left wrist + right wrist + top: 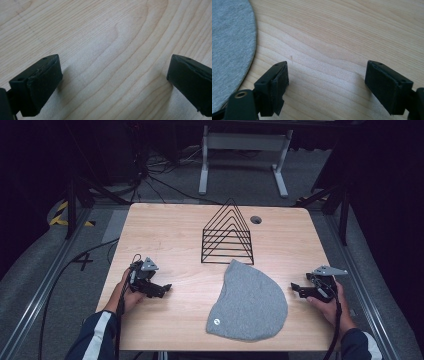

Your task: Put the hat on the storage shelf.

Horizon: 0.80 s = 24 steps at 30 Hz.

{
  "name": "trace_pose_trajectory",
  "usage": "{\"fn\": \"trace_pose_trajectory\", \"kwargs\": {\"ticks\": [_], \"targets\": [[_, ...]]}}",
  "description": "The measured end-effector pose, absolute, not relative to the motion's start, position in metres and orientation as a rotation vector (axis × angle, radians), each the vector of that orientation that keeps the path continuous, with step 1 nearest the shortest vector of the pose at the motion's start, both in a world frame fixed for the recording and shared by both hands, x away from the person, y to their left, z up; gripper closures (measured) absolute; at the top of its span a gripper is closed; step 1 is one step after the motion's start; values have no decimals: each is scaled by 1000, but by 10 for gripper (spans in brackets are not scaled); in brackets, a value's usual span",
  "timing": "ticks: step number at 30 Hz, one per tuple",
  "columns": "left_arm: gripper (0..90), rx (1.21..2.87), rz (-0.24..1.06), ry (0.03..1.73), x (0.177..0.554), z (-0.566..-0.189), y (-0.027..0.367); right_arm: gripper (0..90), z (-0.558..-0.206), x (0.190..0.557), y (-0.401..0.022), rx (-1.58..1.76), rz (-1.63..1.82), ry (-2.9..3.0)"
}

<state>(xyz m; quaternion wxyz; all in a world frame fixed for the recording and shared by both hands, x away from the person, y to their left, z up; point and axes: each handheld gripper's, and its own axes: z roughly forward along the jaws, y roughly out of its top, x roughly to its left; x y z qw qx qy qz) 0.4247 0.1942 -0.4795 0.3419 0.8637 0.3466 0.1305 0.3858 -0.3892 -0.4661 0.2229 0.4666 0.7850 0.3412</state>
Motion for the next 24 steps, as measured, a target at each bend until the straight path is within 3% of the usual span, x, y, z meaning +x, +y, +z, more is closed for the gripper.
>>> {"fn": "trace_pose_trajectory", "kwargs": {"ticks": [9,12,15,17,21,22,23,24], "targets": [[1,2276,306,841,421,-479,195,232,-465,381,-389,1299,934,2158],[16,2290,308,844,419,-476,195,415,-462,376,-387,1281,941,2178],[207,2292,287,732,418,-470,192,505,-454,366,-381,1212,1005,2191],[213,2269,290,708,418,-467,190,540,-450,362,-376,1198,1044,2183],[347,2243,261,635,420,-457,172,774,-432,341,-336,1006,1126,2261],[347,2255,253,606,420,-455,165,774,-432,341,-336,1006,1126,2261],[376,2267,241,547,420,-451,147,893,-429,330,-310,859,1138,2368],[396,2267,241,547,420,-451,147,893,-429,330,-310,859,1138,2368]]}}
